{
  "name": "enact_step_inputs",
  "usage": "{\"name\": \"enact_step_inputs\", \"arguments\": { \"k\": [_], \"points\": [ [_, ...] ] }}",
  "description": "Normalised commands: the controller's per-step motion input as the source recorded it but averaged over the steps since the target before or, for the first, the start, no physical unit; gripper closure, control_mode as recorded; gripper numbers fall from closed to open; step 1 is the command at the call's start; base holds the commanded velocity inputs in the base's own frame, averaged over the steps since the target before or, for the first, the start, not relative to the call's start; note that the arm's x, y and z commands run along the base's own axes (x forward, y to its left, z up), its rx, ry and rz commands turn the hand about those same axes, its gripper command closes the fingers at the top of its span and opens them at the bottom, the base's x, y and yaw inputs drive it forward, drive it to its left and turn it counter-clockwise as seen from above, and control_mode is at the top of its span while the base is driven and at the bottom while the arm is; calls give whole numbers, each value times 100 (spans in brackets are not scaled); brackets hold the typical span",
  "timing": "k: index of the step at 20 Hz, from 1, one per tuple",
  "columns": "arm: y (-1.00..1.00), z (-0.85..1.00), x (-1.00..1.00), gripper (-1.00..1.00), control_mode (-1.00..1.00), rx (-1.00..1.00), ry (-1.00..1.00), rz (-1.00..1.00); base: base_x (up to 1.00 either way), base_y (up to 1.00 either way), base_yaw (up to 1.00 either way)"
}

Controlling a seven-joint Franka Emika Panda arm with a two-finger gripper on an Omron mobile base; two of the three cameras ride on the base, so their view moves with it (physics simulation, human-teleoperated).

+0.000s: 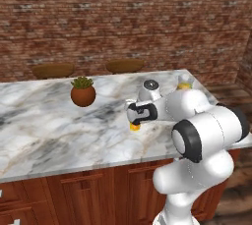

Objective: Place the pitcher and cup on the dining counter for serving.

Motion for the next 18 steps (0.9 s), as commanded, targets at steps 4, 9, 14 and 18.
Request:
{"name": "enact_step_inputs", "arguments": {
  "k": [4, 9, 14, 18],
  "points": [
    [0, 82, -12, -100, -100, 0, -1, -3, 0, 0, 0],
    [0, 99, -71, -100, -100, 0, -6, -3, 0, 0, 0],
    [7, 69, -100, -100, -100, 0, -15, 0, 0, 0, 0],
    [22, 19, -100, -100, -100, -2, -26, 0, 0, 0, 0]
  ]
}}
